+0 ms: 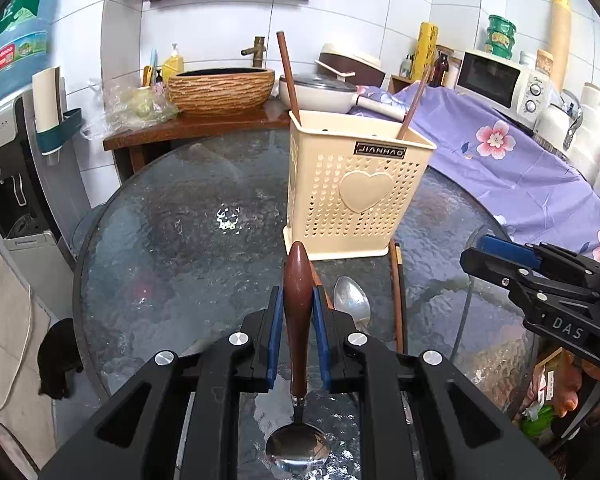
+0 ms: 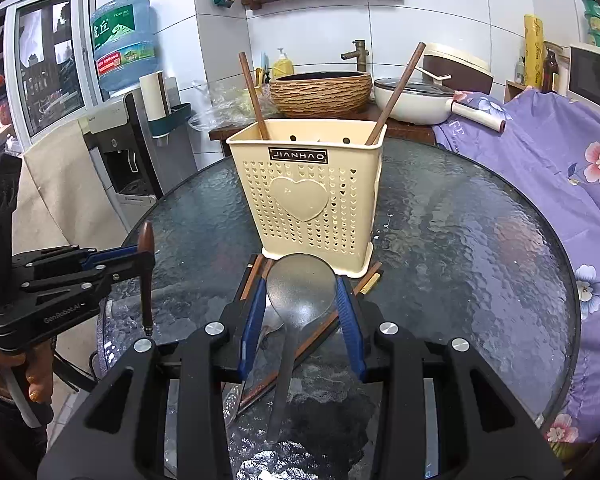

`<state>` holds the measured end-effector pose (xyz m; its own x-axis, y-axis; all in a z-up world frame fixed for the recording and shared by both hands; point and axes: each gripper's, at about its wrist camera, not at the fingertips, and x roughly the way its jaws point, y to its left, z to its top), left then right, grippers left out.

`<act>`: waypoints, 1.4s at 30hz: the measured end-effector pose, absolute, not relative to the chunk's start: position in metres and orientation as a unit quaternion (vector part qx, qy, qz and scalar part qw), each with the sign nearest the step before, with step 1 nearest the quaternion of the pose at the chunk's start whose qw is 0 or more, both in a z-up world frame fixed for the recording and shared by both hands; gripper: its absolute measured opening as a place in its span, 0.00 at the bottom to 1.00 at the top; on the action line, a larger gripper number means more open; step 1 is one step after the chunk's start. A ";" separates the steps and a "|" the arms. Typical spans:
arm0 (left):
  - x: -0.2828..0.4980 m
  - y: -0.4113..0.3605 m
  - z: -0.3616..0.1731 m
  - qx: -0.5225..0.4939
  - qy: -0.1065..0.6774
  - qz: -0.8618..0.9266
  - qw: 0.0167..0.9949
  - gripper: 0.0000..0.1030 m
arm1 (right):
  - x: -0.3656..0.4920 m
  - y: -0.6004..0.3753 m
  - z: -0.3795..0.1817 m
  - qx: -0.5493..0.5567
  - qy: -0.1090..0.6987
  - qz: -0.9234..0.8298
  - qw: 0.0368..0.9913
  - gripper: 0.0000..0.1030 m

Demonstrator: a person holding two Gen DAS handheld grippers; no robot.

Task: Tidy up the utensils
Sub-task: 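Lift both spoons and carry them above the cream holder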

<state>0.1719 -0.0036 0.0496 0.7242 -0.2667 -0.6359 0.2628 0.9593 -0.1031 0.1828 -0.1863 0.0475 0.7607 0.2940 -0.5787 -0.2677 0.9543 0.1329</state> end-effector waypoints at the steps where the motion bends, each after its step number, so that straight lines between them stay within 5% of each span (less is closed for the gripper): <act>1: 0.171 -0.002 0.051 -0.003 0.342 -0.143 0.929 0.14 | 0.183 -0.187 0.048 0.025 0.312 0.150 0.938 0.36; 27: 0.170 -0.003 0.098 -0.016 0.279 -0.157 0.947 0.14 | 0.187 -0.193 0.085 0.033 0.277 0.162 0.946 0.35; 42: 0.196 -0.021 0.210 -0.029 0.197 -0.189 0.962 0.14 | 0.234 -0.202 0.181 0.032 0.211 0.147 0.966 0.35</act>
